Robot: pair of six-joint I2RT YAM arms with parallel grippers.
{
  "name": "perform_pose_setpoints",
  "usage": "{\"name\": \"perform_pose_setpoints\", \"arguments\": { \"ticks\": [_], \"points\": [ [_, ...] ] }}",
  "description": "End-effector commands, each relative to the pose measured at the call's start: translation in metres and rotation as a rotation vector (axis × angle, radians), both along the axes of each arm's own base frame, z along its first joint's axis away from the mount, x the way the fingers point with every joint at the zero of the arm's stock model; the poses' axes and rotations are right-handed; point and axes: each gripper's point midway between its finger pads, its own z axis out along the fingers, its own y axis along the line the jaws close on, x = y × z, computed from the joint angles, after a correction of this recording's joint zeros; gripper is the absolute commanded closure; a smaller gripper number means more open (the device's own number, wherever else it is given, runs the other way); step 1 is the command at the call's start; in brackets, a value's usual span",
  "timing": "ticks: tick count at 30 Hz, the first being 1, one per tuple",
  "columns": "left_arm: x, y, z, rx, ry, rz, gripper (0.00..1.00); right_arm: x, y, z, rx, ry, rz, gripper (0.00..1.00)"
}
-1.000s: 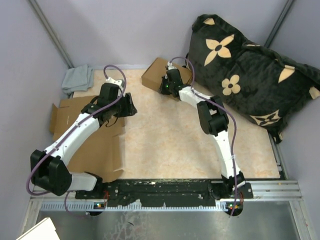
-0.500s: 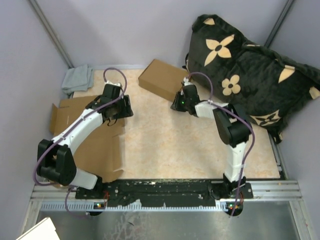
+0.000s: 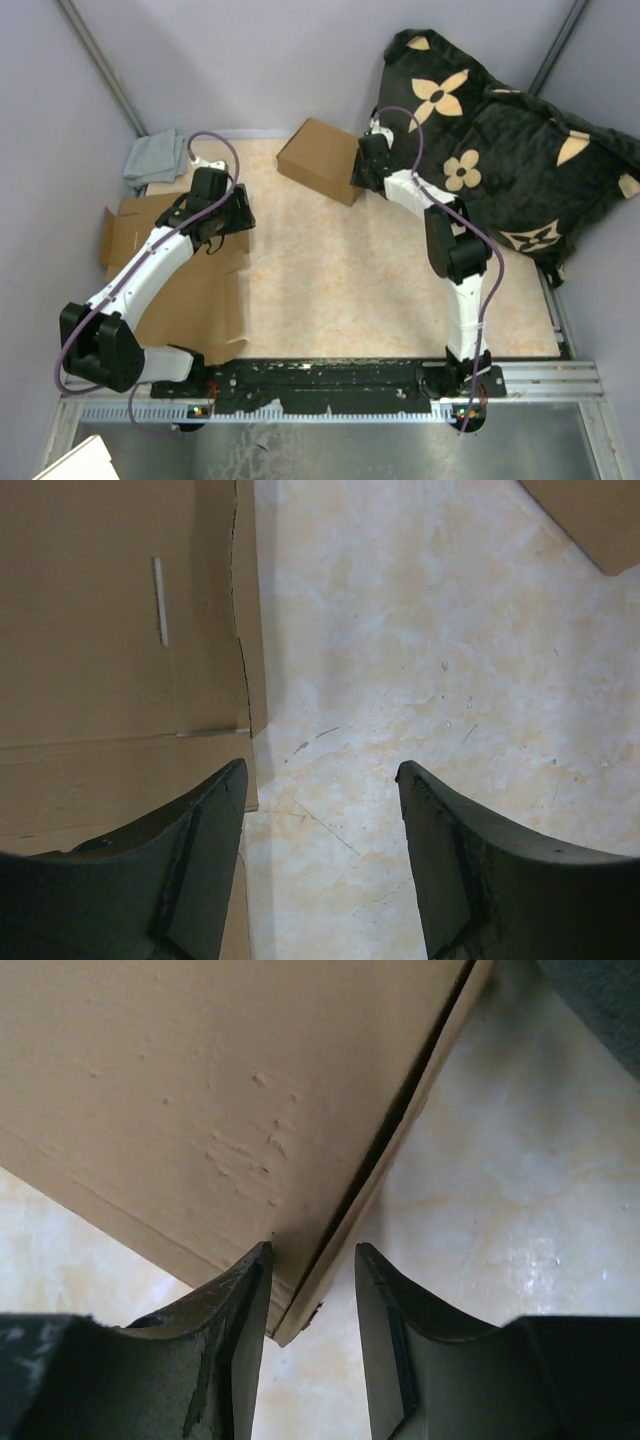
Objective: Fold the paper box
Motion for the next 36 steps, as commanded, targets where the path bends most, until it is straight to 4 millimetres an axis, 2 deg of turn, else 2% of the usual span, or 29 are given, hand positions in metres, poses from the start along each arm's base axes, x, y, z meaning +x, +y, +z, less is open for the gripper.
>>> {"name": "perform_pose_setpoints", "arguments": {
  "ticks": [1,3,5,9,14,18,23,26,30,31,33,34,35,36],
  "points": [
    [-0.003,0.013,0.013,0.027,-0.043,0.026,0.31,0.015,-0.023,-0.025,-0.153,0.034,-0.044,0.61],
    [-0.003,0.014,0.014,0.029,-0.041,0.027,0.3,0.028,-0.012,-0.032,-0.137,0.033,0.012,0.61],
    [-0.003,0.015,0.014,0.033,-0.035,0.03,0.3,0.044,0.001,-0.026,-0.115,0.016,0.064,0.6],
    [-0.004,0.017,0.015,0.038,-0.04,0.034,0.31,0.06,0.016,-0.027,-0.102,0.004,0.123,0.59],
    [-0.002,0.021,0.012,0.056,-0.037,0.045,0.31,0.074,0.025,-0.033,-0.113,-0.02,0.182,0.58],
    [0.002,0.021,0.005,0.056,-0.016,0.046,0.3,0.089,0.027,-0.028,-0.092,-0.077,0.186,0.57],
    [0.01,0.022,0.001,0.074,-0.012,0.062,0.29,0.109,0.026,0.007,-0.059,-0.215,0.192,0.54],
    [0.012,0.024,0.002,0.078,-0.022,0.071,0.29,0.113,0.021,0.047,-0.043,-0.344,0.212,0.52],
    [0.012,0.03,0.006,0.095,-0.042,0.088,0.28,0.09,0.012,0.113,-0.023,-0.485,0.218,0.51],
    [0.012,0.03,0.006,0.096,-0.044,0.088,0.28,0.077,0.007,0.141,-0.009,-0.528,0.214,0.51],
    [0.01,0.031,0.002,0.103,-0.035,0.088,0.27,0.048,-0.001,0.17,0.032,-0.565,0.201,0.49],
    [0.009,0.032,-0.004,0.11,-0.02,0.09,0.25,0.029,-0.004,0.181,0.062,-0.572,0.201,0.44],
    [0.009,0.032,-0.01,0.114,-0.006,0.095,0.22,0.009,-0.007,0.185,0.089,-0.555,0.204,0.36],
    [0.008,0.032,-0.017,0.115,0.014,0.095,0.21,-0.011,-0.008,0.19,0.13,-0.543,0.215,0.33]
  ]
}}
